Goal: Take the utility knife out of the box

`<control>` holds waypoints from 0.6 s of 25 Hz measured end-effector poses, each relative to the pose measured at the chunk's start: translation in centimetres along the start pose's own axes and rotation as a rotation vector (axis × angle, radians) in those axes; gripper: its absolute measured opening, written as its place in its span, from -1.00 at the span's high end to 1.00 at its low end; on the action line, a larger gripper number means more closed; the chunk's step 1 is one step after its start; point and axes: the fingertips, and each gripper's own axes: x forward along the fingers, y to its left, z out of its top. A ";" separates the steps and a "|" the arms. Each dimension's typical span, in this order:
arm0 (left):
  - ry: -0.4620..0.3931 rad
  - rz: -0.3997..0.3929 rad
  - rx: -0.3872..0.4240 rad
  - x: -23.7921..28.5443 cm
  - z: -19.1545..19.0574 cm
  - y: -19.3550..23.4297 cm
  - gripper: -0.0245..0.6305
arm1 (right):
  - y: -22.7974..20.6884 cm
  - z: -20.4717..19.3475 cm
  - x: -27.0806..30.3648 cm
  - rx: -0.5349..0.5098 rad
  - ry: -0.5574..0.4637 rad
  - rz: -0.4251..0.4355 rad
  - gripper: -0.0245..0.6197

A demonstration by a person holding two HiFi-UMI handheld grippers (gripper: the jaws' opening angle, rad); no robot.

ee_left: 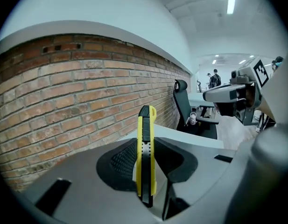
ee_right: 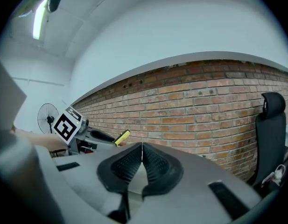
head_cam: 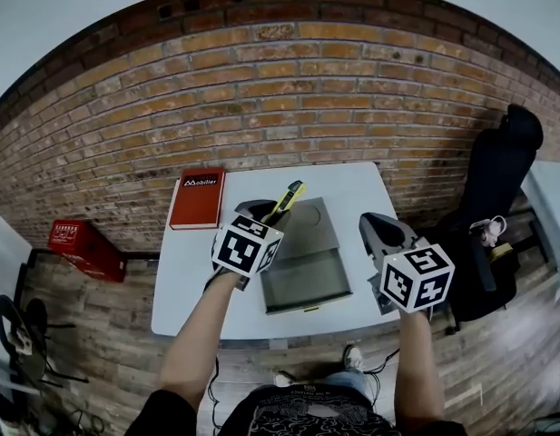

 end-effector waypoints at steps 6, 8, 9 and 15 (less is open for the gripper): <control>-0.110 0.088 -0.018 -3.4 1.5 1.9 0.53 | 0.8 1.1 0.3 -0.025 -0.019 0.014 0.86; -0.136 0.128 -0.021 -4.5 1.7 2.6 0.53 | 1.0 1.5 0.4 -0.032 -0.026 0.018 0.86; -0.150 0.147 -0.029 -5.1 1.7 3.0 0.53 | 1.1 1.7 0.5 -0.034 -0.029 0.021 0.86; -0.218 0.238 -0.133 -8.2 0.3 5.2 0.53 | 2.1 2.3 0.9 -0.054 -0.046 0.036 0.86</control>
